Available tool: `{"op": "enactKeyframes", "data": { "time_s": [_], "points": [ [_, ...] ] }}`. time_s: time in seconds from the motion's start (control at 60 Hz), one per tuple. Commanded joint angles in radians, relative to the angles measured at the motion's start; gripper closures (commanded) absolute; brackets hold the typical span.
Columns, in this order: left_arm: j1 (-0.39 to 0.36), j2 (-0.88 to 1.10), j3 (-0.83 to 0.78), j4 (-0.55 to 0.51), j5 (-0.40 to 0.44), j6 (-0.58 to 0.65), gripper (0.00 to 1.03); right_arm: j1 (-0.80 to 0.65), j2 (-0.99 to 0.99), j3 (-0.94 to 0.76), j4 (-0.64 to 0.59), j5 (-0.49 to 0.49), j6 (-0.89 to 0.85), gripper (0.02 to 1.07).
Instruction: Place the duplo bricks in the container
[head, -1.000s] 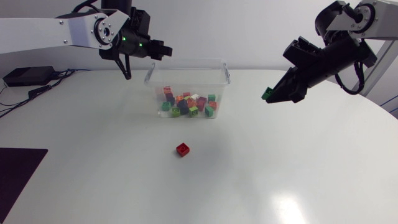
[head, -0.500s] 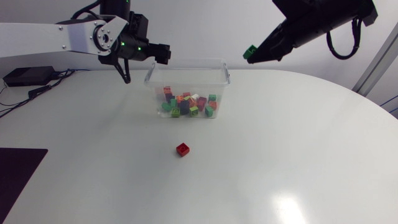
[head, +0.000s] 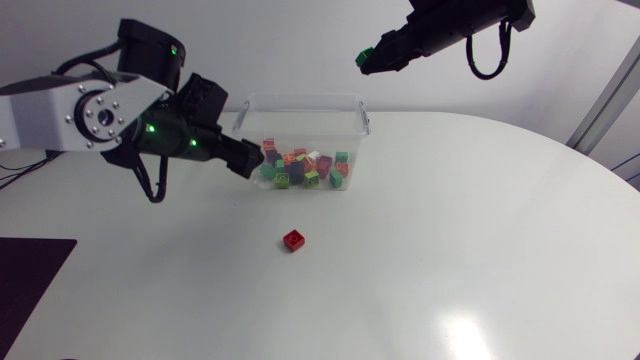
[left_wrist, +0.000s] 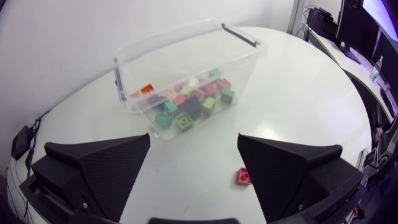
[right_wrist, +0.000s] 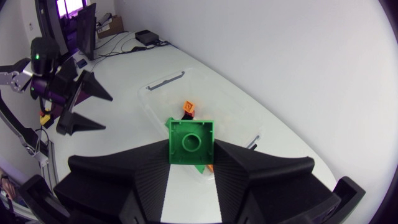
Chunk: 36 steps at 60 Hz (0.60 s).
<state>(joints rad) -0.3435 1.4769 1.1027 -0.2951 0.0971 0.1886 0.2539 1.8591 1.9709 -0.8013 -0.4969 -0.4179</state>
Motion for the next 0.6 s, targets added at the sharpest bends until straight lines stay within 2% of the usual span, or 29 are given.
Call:
{"op": "enactKeyframes", "data": {
  "time_s": [0.0,0.35,0.583],
  "points": [
    [-0.026,0.000,-0.072,-0.009,0.016,0.057,0.06,0.005,0.032,0.028,0.037,0.001,0.044,0.81],
    [-0.135,0.106,-0.116,-0.009,0.013,0.097,0.06,0.038,0.150,0.072,0.175,0.044,0.110,0.81],
    [-0.140,0.157,-0.130,-0.009,0.010,0.115,0.08,0.090,0.242,0.148,0.214,0.116,0.126,0.81]
  ]
}}
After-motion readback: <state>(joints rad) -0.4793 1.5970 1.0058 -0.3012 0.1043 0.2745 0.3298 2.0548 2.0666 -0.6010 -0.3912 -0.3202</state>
